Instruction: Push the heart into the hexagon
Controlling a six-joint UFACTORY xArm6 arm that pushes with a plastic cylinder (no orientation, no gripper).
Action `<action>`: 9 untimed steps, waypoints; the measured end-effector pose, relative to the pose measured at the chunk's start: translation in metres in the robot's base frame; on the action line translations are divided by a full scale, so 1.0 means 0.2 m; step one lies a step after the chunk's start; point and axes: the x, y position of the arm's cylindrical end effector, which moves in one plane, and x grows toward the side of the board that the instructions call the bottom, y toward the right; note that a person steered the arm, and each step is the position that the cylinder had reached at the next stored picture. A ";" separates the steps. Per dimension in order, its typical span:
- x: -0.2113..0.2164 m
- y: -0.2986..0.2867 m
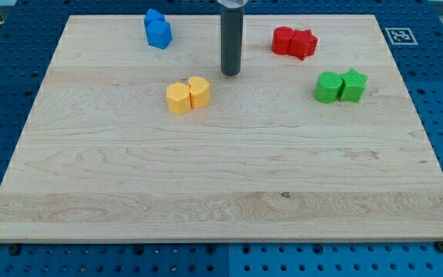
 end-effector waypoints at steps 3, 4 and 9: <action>0.00 0.00; 0.00 0.00; -0.72 -0.36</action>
